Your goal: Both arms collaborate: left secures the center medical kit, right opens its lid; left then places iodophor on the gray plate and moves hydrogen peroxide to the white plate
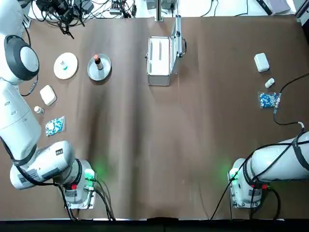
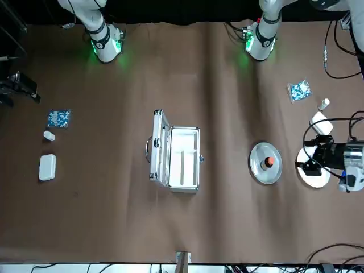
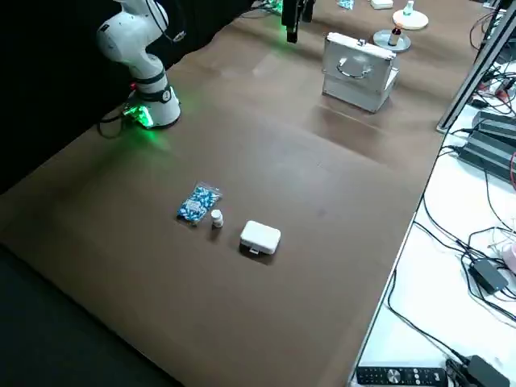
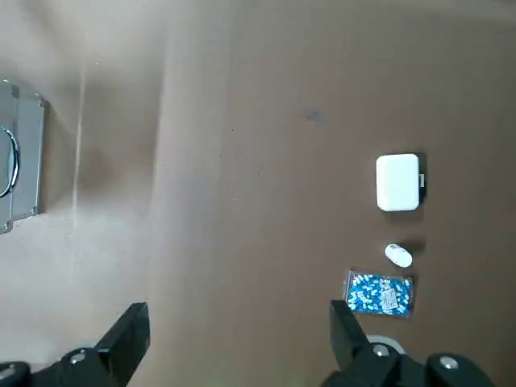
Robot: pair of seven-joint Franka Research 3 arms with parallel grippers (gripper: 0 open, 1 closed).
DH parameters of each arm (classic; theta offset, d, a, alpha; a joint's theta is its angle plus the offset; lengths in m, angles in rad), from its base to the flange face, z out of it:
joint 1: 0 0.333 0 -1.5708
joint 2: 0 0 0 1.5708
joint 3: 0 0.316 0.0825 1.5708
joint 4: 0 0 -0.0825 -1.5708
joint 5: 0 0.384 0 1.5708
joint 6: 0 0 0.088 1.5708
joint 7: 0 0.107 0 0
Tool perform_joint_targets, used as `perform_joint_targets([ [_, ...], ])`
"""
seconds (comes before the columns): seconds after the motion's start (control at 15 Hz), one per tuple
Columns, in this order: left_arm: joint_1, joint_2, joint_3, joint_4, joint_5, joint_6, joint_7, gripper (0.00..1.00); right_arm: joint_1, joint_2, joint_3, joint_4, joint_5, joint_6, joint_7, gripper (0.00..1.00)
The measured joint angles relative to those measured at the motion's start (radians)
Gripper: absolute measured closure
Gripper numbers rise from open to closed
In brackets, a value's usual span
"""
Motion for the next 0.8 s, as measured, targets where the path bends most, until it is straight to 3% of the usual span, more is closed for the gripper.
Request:
perform_joint_targets([
  [0.47, -0.197, -0.089, 0.0, -0.002, 0.252, 0.0, -0.004, 0.0, -0.001, 0.0, -0.001, 0.007, 0.0, 0.013, 0.0, 0.01],
  [0.8, -0.206, -0.137, -0.001, -0.003, 0.261, 0.0, 0.062, 0.0, -0.001, 0.0, 0.0, 0.008, 0.0, 0.013, 0.0, 0.01],
])
